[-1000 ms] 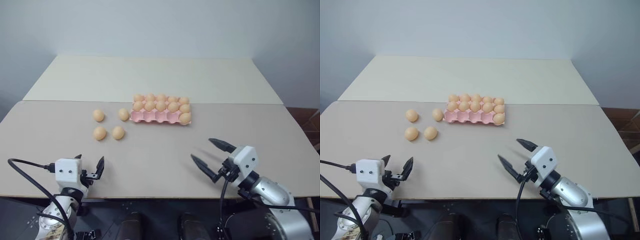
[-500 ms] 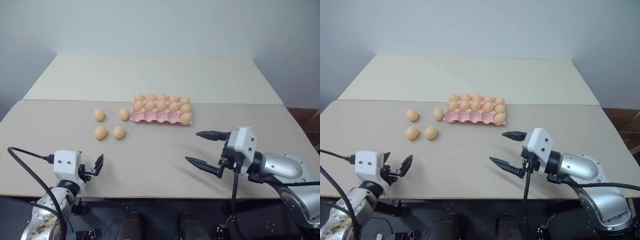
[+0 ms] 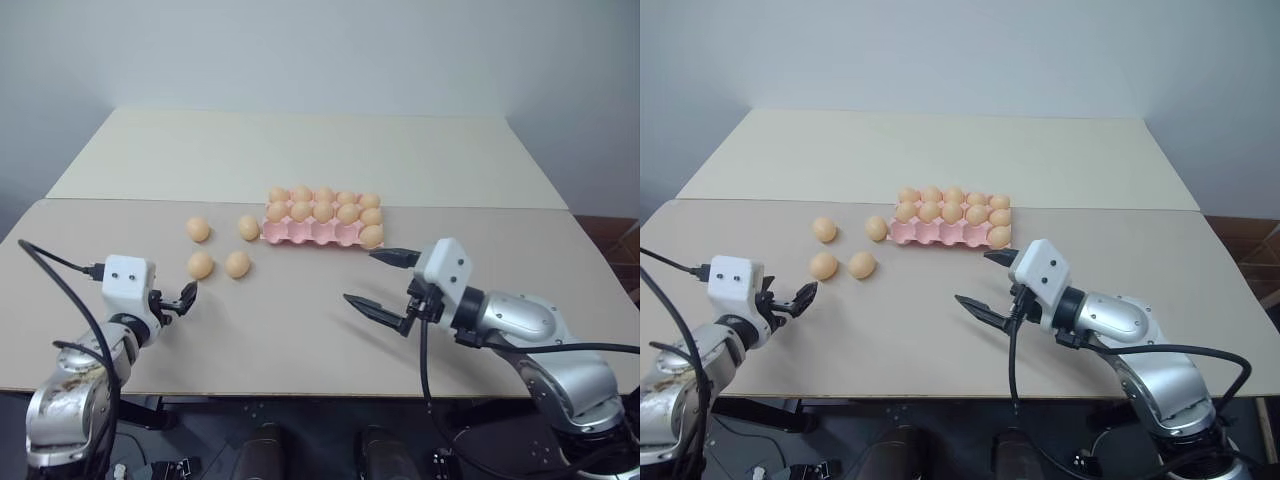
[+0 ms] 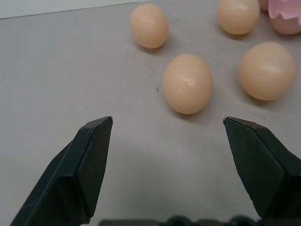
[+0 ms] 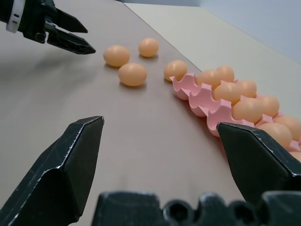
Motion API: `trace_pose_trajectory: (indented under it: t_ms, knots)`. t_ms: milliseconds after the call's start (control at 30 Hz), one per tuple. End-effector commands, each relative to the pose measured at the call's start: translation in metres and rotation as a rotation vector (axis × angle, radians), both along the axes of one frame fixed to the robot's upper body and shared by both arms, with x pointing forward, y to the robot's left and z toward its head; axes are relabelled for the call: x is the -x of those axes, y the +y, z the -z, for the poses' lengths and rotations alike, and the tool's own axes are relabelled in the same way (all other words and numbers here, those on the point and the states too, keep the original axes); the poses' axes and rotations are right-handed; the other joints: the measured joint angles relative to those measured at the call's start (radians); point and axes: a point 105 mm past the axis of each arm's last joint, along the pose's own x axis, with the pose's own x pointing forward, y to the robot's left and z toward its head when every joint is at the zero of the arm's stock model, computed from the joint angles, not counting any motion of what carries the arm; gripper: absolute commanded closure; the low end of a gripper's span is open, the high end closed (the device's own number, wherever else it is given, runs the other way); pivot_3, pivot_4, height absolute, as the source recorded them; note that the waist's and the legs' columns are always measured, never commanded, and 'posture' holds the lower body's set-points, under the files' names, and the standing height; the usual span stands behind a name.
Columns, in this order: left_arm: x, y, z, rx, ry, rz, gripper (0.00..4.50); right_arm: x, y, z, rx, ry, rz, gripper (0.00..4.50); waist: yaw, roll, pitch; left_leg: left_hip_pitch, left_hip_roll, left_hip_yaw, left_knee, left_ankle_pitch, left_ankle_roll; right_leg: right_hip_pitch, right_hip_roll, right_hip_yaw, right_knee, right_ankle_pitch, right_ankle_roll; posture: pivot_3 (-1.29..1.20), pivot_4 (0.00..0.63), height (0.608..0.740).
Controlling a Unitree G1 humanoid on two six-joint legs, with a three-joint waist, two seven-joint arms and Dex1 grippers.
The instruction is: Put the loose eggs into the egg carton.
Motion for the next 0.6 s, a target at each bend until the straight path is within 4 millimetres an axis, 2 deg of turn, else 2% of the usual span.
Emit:
trace_pose_trajectory:
  t_ms: [33,400,600]
  knots:
    - [-0.013,0.0,-0.006,-0.02,-0.028,-0.003,0.41,0.001,0.006,-0.013,-0.009,-0.057,-0.005,0.0,0.0,0.0,0.0,0.0,0.0,0.0,0.0,0.0,0.0,0.0,0.0,0.0,0.0,0.0,0.0,0.0,0.15,0.74]
    - [-0.04,-0.007,-0.001,-0.015,0.019,0.056,0.41,0.005,0.019,-0.02,-0.036,-0.072,-0.04,0.0,-0.001,0.0,0.0,-0.001,0.0,0.0,0.0,0.0,0.0,-0.001,0.0,0.0,0.001,0.0,0.0,0.0,0.15,0.74]
    - [-0.048,-0.012,0.001,-0.013,0.047,0.079,0.41,0.008,0.023,-0.021,-0.043,-0.081,-0.056,0.0,-0.003,0.0,0.0,-0.001,0.0,0.0,0.0,0.0,0.0,-0.001,0.0,0.0,0.001,0.0,0.0,0.0,0.15,0.74]
